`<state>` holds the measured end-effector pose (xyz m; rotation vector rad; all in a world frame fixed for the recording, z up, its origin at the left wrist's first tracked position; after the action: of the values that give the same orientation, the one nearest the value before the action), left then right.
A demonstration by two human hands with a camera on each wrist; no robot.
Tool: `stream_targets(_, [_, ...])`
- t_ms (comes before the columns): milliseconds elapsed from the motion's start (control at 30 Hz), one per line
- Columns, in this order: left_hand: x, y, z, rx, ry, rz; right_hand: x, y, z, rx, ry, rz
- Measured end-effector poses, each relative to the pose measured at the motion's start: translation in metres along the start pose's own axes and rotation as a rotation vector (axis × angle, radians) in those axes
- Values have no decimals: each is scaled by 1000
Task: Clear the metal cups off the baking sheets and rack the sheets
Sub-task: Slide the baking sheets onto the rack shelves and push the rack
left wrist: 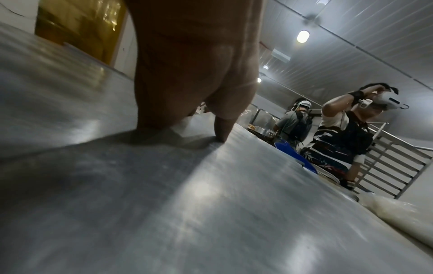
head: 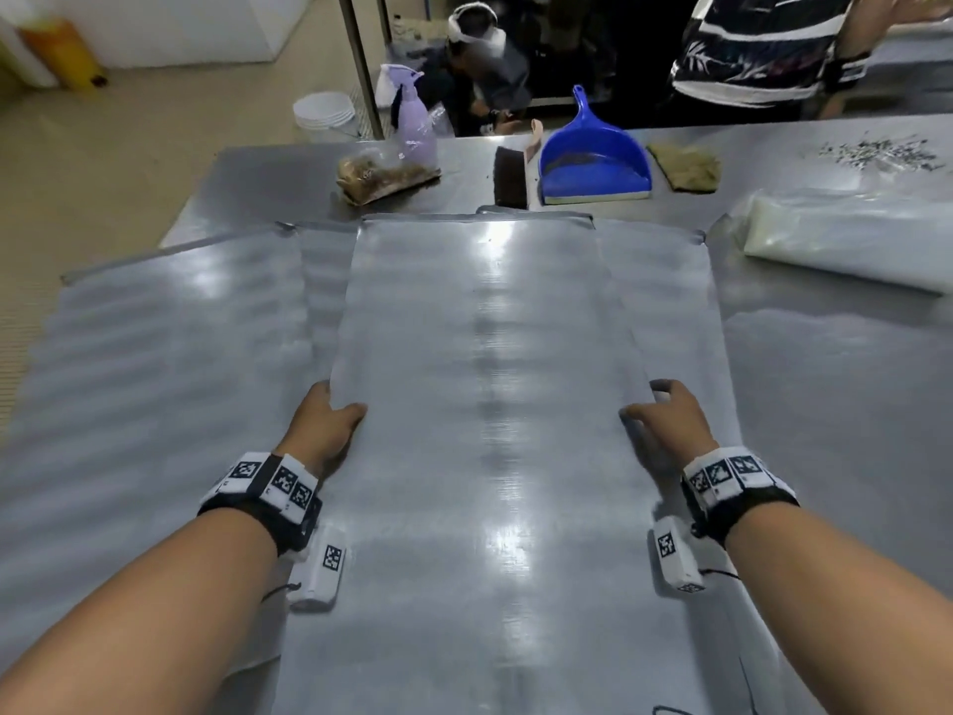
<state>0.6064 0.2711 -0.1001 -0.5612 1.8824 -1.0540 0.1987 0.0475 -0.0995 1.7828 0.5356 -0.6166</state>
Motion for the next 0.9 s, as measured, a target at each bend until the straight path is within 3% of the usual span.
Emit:
stream_targets(267, [67,-59,-18,119,52,64,-60,-41,27,58,-107,240])
stream_targets(400, [105,-82,-19,113,72,91,-81,-61,39,71,-159,230])
stream_targets(567, [129,-80,-1,159,151,361,-89,-74,43,59,-175,126])
stream_targets(667, [132,-78,2,211,129,584,-87,-72,47,-24,-165,6])
stream_targets(900, [126,-73,-3,236,46,428,-83,-70,50,-20,-185,-16])
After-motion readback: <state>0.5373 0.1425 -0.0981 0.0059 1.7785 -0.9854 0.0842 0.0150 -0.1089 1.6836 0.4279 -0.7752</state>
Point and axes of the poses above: each hand's wrist, its own z-axis towards the middle knuckle, its own x-axis out of the palm, y = z × x, the point moved 4 cm from there along z, towards the middle knuckle, and after that the axes turned 15 degrees about -y, right-handed, at the moved point
